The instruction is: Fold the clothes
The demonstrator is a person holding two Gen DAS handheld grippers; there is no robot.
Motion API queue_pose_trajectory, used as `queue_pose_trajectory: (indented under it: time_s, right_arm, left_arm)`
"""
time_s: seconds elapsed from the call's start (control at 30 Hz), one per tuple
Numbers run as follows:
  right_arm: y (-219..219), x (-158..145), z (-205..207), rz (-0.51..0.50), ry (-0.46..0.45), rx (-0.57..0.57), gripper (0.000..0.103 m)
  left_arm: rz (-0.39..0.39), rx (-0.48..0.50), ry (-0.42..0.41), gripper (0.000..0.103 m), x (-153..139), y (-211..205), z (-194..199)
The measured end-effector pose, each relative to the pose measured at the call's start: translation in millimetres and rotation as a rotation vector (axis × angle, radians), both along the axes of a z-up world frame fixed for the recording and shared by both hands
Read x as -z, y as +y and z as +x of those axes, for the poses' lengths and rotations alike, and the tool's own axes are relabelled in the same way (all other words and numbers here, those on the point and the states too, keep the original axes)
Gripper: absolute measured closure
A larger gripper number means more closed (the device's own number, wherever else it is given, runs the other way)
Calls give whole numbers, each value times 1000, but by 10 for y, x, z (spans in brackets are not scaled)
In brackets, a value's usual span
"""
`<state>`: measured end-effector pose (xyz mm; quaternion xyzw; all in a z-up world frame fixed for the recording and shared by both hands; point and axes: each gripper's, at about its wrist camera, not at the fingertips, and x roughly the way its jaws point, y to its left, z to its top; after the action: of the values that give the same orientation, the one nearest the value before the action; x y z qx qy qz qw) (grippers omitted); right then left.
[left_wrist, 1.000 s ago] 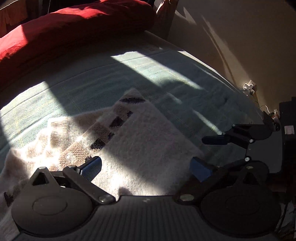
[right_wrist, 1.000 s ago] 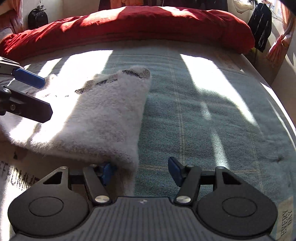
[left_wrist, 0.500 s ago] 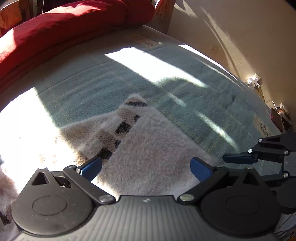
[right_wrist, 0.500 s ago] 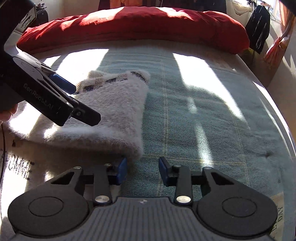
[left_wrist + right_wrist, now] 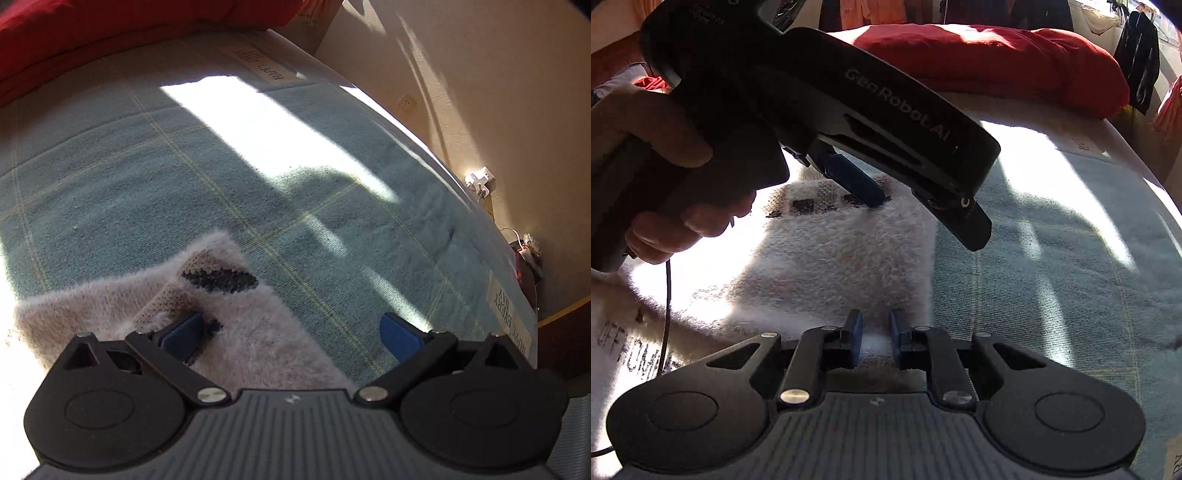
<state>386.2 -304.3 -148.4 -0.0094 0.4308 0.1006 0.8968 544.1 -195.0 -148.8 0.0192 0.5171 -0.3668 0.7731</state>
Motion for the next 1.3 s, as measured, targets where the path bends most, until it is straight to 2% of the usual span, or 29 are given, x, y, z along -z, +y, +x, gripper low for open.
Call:
queue_pose_trajectory:
  time_s: [0.13, 0.27, 0.33, 0.4, 0.5, 0.63, 0.7, 0.83, 0.93, 1.03, 1.13, 1.3]
  right_arm:
    - [-7, 26, 3, 12, -1, 15, 84]
    - [-17, 23, -5, 22, 3, 19, 84]
    - [-9, 17, -18, 21, 4, 17, 84]
    - [11, 22, -16, 25, 5, 21, 84]
    - [16, 36, -28, 32, 2, 26, 83]
    - [24, 43, -48, 34, -1, 33, 83]
    - [28, 42, -57, 32, -3, 36, 83]
    - [39, 25, -81, 35, -3, 36, 83]
    - [45, 21, -99, 38, -5, 38, 83]
    - [38, 26, -114, 53, -9, 42, 81]
    - [46, 26, -135, 52, -16, 43, 81]
    - [61, -27, -159, 53, -15, 41, 80]
  left_arm:
    - [14, -4, 16, 2, 152, -83, 193]
    - [53, 46, -7, 2, -12, -90, 97]
    - [26, 60, 3, 2, -146, -41, -5]
    - [-26, 85, 51, 1, -235, -22, -99]
    - [-55, 138, 93, 1, -176, -133, -139]
    - [-8, 161, 57, 1, 50, -328, -63]
    - [-13, 149, 58, 1, 57, -383, -9]
    - [-33, 136, 64, 1, -140, -335, -15]
    - [-16, 155, -13, 1, -228, -288, -51]
    - [15, 145, -5, 1, -50, -316, 91]
    - [8, 136, -7, 1, 101, -362, 189]
    - [4, 120, -9, 1, -123, -273, 92]
